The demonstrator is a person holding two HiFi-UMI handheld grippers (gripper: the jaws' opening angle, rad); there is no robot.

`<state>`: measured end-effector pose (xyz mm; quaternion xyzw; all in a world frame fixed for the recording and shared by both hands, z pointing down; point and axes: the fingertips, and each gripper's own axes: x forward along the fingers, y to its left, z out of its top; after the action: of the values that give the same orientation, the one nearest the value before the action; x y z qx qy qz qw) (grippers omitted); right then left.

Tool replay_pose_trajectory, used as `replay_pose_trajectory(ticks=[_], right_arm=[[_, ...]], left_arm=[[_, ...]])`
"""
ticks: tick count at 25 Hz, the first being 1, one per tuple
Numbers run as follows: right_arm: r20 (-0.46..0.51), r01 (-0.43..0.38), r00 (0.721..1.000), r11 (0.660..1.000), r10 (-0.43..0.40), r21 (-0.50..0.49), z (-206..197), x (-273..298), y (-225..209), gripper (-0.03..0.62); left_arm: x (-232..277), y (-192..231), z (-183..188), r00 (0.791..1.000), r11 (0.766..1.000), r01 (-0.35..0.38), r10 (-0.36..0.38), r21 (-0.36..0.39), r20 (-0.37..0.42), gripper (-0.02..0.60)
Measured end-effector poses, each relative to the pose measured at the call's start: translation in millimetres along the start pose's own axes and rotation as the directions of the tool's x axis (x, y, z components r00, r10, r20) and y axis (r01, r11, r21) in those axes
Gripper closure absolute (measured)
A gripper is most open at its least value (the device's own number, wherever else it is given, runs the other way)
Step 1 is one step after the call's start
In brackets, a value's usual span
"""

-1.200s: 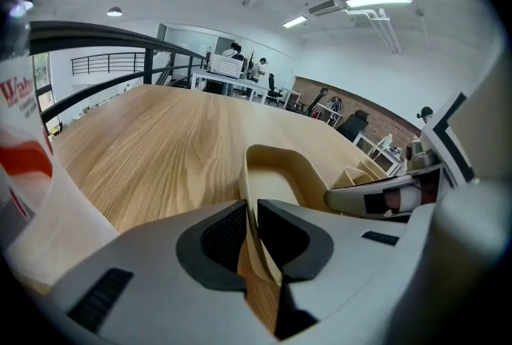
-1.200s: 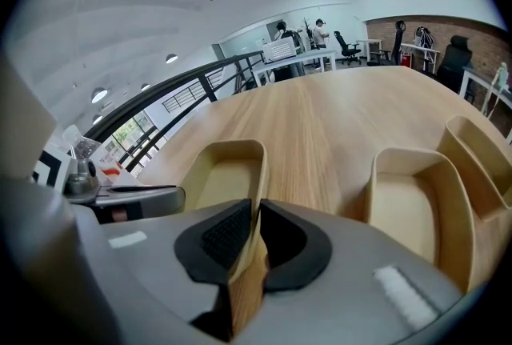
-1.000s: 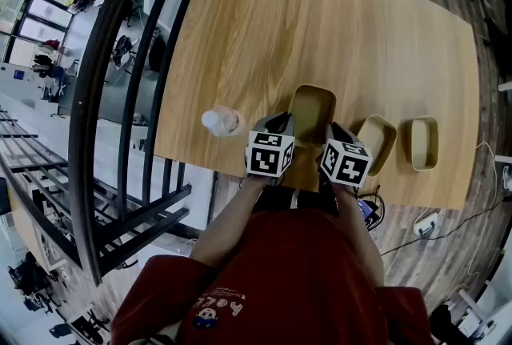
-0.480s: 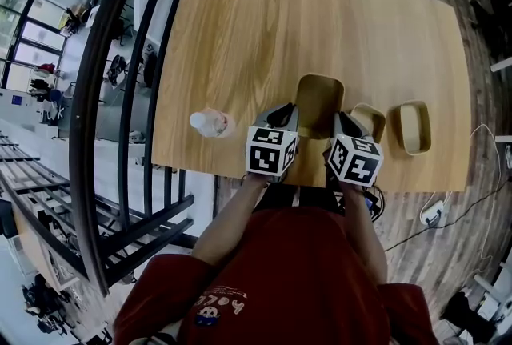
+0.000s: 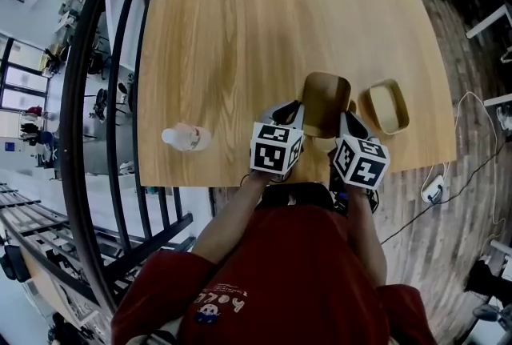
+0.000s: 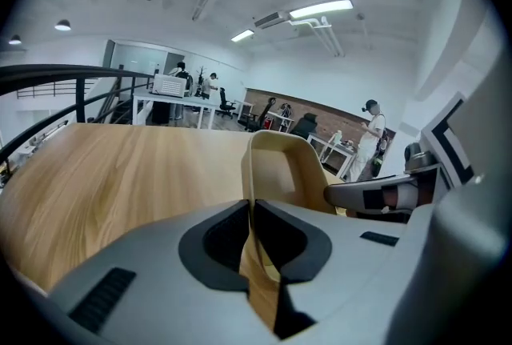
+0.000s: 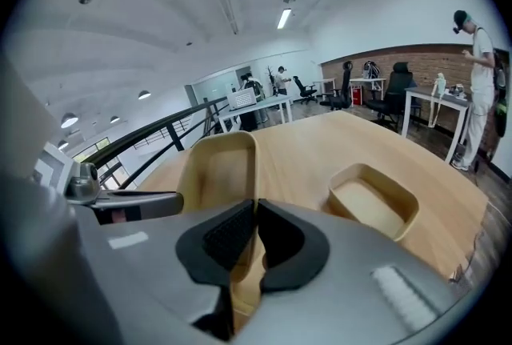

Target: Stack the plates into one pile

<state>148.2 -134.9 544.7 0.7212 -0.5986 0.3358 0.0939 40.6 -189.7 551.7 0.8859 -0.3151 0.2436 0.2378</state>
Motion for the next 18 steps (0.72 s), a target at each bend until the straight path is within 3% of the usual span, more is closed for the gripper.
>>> replay_pose_trajectory(ticks=[7,18], right_arm=[[-0.044,0.075,0.996,0.996,-0.072,0.056,-14.4,-14.6,-45.0,0.563],[-0.169,0.076,0.984,0.994,-0.061,0.084,-45.1,-5.0,-60.8,0.563]], left_arm=[[25.1,-39.9,-13.7,0.996,0.997,0.06,-0.056,0.053,-0.07,0.549],[36.3,-44.6,-48.4,0.98,0.997,0.044,-0.03,0.064,-0.195,0.541]])
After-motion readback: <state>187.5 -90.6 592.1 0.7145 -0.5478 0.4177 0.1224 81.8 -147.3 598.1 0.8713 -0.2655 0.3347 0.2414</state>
